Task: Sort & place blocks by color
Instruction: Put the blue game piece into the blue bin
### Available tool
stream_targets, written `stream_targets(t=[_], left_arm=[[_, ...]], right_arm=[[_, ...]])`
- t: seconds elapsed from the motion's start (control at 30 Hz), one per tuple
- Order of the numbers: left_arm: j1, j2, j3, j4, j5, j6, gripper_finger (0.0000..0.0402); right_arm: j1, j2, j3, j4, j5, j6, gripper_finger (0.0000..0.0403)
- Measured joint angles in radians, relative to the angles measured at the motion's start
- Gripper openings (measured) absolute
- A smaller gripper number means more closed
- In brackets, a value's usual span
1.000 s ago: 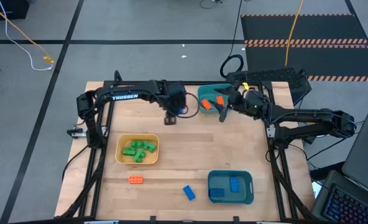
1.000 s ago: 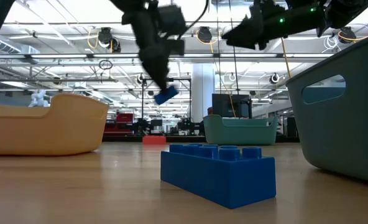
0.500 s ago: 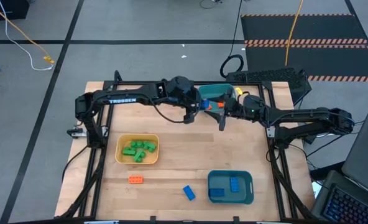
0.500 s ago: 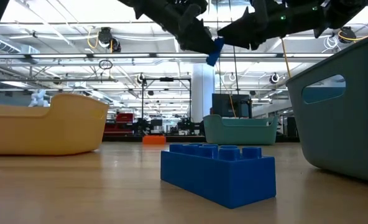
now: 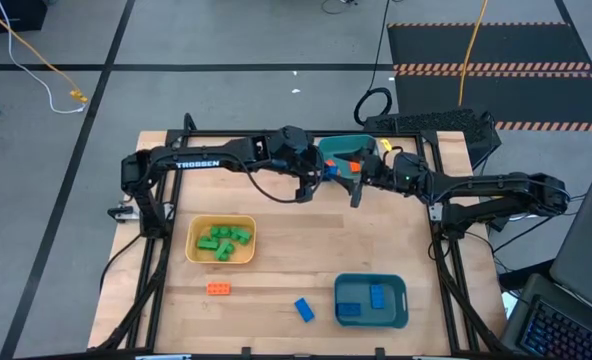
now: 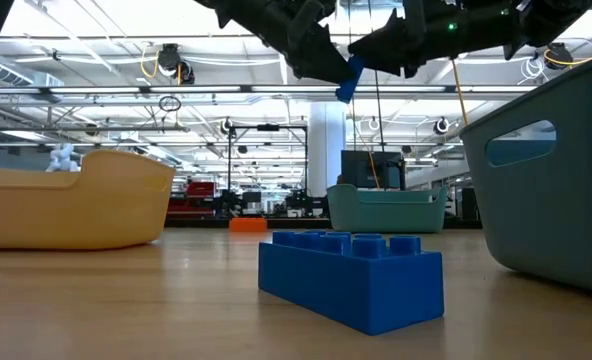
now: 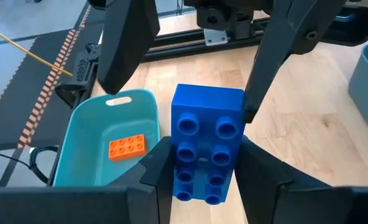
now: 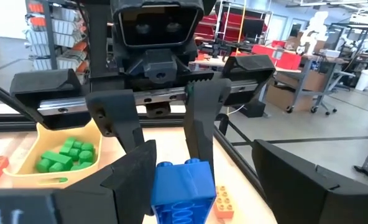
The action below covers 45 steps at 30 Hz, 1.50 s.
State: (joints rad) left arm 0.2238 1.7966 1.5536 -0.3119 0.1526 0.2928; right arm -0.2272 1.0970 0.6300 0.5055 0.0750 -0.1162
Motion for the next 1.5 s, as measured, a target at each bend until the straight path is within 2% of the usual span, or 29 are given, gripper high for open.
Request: stream_targets(t=[0.4, 0.57, 0.77, 0.9, 1.1, 1.2, 1.33, 1.5], left_arm=[[-0.012, 0.002, -0.001, 0.023, -0.001, -0.015, 0.0135], [-0.012, 0.003, -0.002, 0.028, -0.007, -0.019, 0.0136], [-0.013, 0.003, -0.002, 0.027, -0.010, -0.026, 0.0137], [-0.013, 0.003, -0.002, 0.026, -0.020, -0.026, 0.0137], [-0.010, 0.003, 0.003, 0.031, -0.023, -0.013, 0.0138], [-0.011, 0.003, 0.003, 0.035, -0.023, 0.002, 0.0140], [-0.010, 0.003, 0.006, 0.014, -0.037, 0.013, 0.0165], [-0.010, -0.009, 0.006, -0.058, -0.175, 0.000, 0.0238]], right_arm=[[0.000, 0.062, 0.001, 0.021, -0.004, 0.043, 0.0258], [0.013, 0.062, 0.002, 0.016, -0.058, 0.049, 0.0258], [0.037, 0.062, 0.002, 0.002, 0.005, 0.030, 0.0253], [0.052, 0.062, 0.002, -0.011, 0.012, 0.021, 0.0224], [0.075, 0.062, 0.002, -0.017, 0.059, -0.029, 0.0138], [0.079, 0.062, 0.002, -0.023, 0.058, -0.049, 0.0134], [0.079, 0.062, 0.002, -0.021, 0.058, -0.073, 0.0134], [0.078, 0.064, -0.002, -0.061, 0.068, -0.092, 0.0134]])
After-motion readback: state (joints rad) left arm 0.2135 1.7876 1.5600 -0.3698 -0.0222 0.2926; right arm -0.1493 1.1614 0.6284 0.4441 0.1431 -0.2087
